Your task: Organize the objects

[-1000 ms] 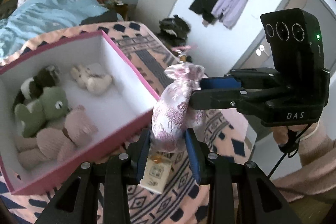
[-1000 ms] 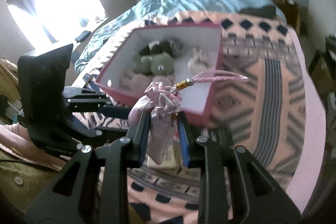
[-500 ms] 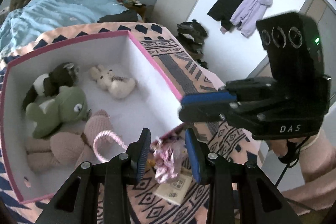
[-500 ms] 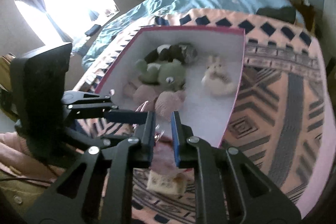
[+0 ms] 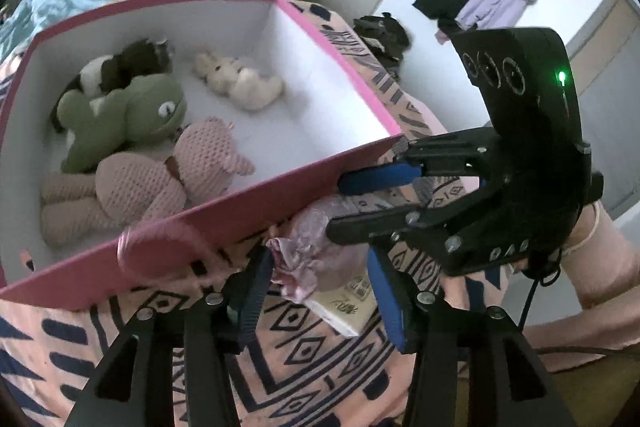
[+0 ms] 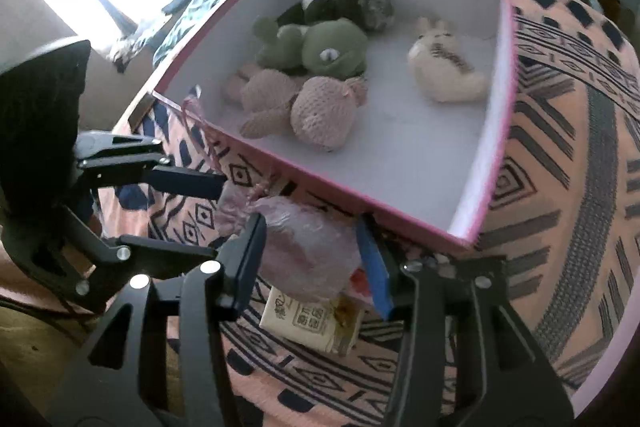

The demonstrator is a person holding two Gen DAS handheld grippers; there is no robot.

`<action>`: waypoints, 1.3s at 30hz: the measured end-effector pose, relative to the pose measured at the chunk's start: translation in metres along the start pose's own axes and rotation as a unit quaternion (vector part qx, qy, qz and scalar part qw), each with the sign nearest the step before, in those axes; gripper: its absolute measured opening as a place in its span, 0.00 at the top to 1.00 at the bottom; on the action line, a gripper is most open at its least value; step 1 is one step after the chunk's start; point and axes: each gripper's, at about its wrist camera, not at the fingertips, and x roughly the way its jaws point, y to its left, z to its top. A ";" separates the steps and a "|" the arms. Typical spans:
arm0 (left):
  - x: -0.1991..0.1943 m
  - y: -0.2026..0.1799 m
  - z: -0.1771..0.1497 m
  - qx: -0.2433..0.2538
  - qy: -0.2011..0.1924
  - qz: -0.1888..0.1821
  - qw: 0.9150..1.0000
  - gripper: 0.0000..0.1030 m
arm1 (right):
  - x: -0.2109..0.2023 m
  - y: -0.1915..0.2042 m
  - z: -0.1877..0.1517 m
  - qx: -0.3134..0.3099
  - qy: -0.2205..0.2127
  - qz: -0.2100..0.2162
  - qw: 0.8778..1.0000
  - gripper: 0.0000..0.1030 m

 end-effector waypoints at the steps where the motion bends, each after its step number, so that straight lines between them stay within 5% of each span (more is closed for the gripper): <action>1: 0.002 0.003 -0.001 -0.005 0.002 0.003 1.000 0.52 | 0.006 0.002 0.000 -0.009 0.009 -0.006 1.000 0.59; 2: 0.002 0.005 -0.003 -0.009 0.003 0.004 1.000 0.52 | 0.011 0.003 0.000 -0.017 0.021 -0.011 1.000 0.77; 5: 0.000 0.013 -0.008 -0.024 0.003 0.007 1.000 0.52 | 0.019 0.001 -0.003 -0.013 0.034 -0.009 0.999 0.93; 14: 0.004 0.024 -0.032 -0.058 0.035 -0.006 0.998 0.50 | 0.011 -0.011 -0.012 0.032 0.025 0.012 0.999 0.90; 17: 0.017 0.024 -0.039 -0.052 0.055 0.012 0.997 0.50 | 0.017 -0.006 -0.012 0.036 0.032 0.021 0.999 0.68; 21: 0.035 0.027 -0.044 -0.056 0.082 0.027 0.995 0.50 | 0.031 0.004 -0.015 0.027 0.049 0.020 0.998 0.64; 26: 0.043 0.028 -0.043 -0.056 0.084 0.037 0.994 0.52 | 0.049 0.008 -0.020 0.041 0.065 -0.008 0.997 0.43; 28: 0.046 0.027 -0.042 -0.048 0.086 0.044 0.994 0.53 | 0.053 0.006 -0.026 0.049 0.068 -0.015 0.996 0.45; 35: 0.039 0.017 -0.042 -0.039 0.076 0.019 0.996 0.71 | 0.041 -0.003 -0.032 0.070 0.044 0.012 0.997 0.75; 39: 0.012 -0.002 -0.034 -0.015 0.043 0.007 0.999 0.71 | 0.009 0.002 -0.032 0.068 0.017 0.021 0.997 0.75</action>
